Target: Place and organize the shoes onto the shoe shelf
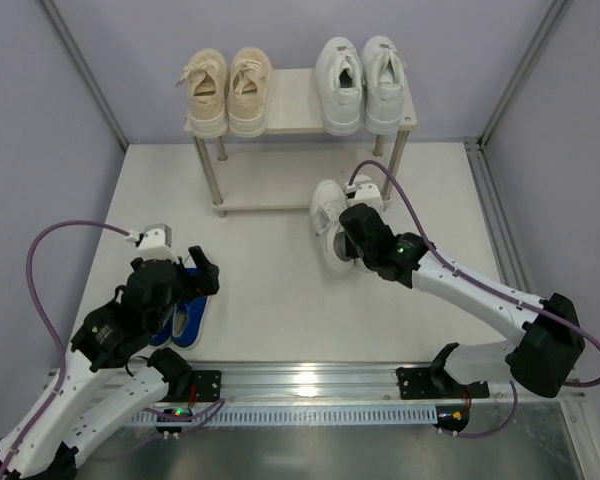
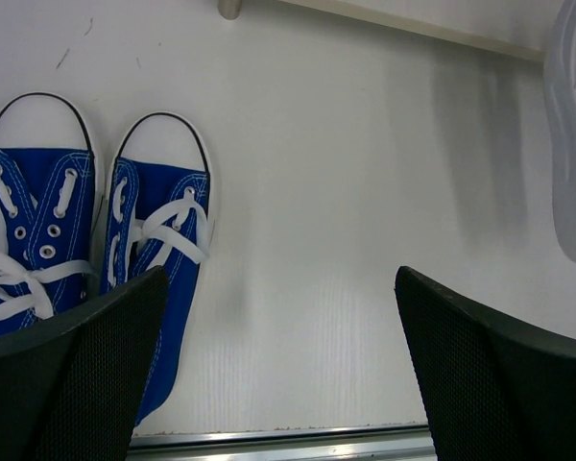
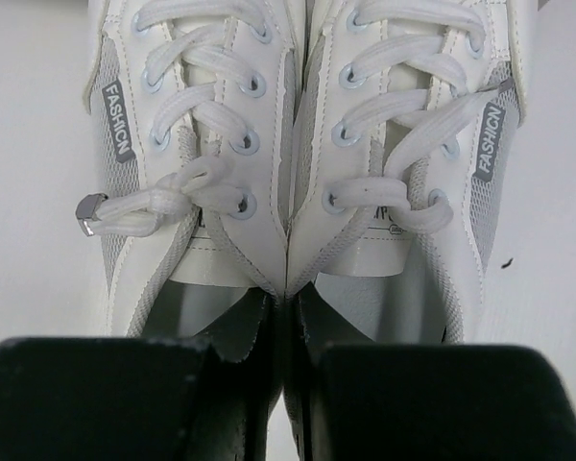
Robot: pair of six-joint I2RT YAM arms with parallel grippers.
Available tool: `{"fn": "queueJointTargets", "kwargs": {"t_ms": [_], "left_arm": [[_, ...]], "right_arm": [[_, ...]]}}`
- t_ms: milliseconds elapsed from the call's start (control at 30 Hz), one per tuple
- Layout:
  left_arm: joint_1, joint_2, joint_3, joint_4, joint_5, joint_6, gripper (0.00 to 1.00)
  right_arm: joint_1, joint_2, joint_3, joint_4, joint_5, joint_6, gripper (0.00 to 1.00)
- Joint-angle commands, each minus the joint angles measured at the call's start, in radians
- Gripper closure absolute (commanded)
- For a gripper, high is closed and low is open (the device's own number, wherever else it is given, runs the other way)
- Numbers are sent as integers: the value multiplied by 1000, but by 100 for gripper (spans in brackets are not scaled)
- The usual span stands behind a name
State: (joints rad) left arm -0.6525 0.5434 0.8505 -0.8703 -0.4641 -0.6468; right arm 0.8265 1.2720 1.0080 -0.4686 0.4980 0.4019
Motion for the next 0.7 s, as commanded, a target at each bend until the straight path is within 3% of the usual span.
{"fn": "queueJointTargets", "kwargs": {"t_ms": [0,667], "left_arm": [[-2,-13,12,1,-22,-1,0],[-2,-72,19,-55,-1,-40,0]], "right_arm": [[-53,12,107,251,53,-99,96],[-245,340,241,625,-95,-238,96]]}}
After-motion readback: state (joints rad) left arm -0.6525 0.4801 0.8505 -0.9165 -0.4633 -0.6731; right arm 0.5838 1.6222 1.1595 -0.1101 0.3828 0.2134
